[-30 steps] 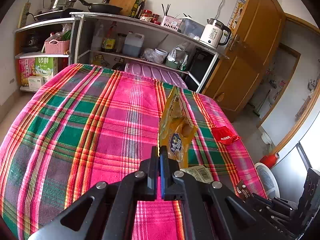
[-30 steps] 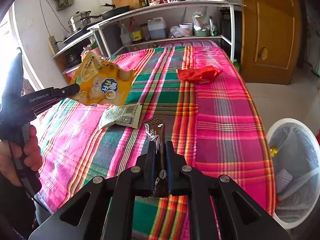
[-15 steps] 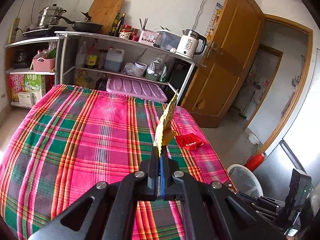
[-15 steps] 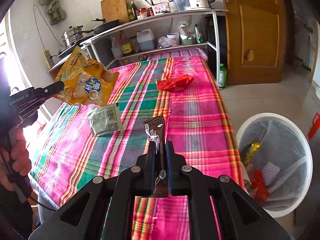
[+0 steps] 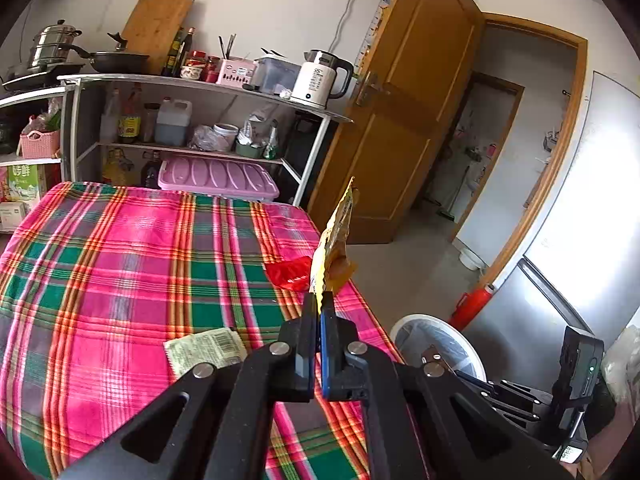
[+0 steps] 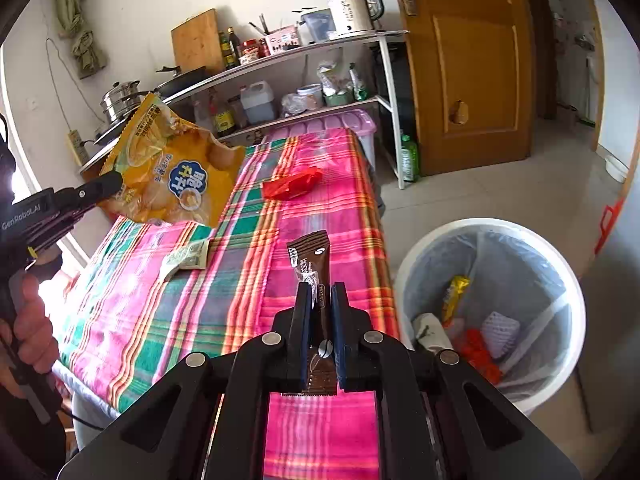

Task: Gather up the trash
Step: 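Carry the chocolate bar and chip bag over the bin and open both tools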

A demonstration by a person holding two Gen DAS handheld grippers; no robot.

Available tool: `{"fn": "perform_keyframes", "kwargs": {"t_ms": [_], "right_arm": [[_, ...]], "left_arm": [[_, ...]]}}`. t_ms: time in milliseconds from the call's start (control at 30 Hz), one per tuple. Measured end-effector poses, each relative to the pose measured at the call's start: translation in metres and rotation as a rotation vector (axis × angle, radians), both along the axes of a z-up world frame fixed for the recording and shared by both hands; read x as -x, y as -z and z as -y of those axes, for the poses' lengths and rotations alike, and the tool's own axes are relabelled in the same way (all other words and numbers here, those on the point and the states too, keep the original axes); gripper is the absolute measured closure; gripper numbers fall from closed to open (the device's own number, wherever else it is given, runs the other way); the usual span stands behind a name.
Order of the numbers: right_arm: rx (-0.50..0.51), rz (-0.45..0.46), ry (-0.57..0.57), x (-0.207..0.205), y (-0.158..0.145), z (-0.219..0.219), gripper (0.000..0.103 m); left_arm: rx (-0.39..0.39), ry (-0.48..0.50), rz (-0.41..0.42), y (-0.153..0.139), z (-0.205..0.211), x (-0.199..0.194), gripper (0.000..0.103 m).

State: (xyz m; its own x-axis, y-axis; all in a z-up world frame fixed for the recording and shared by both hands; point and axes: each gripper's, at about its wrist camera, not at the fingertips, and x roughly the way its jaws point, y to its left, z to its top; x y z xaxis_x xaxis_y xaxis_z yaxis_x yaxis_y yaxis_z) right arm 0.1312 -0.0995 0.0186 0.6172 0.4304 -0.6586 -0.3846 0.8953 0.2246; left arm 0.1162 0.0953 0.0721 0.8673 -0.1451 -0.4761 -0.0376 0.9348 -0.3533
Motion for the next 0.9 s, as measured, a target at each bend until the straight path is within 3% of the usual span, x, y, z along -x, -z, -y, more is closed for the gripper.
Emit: {"fn": "perform_keyframes", "kwargs": {"t_ms": [367,900], "right_arm": [[-0.009,0.005,0.104,0.004,-0.002,0.053,0.093],[-0.017,-0.045,0.228,-0.015,0.024,0.114,0.093]], "left_arm": [[0.021,0.166,-0.039,0.011,0.07,-0.021,0.102],[-0.011,0.337,-0.128,0.041,0.155,-0.068,0.102]]}}
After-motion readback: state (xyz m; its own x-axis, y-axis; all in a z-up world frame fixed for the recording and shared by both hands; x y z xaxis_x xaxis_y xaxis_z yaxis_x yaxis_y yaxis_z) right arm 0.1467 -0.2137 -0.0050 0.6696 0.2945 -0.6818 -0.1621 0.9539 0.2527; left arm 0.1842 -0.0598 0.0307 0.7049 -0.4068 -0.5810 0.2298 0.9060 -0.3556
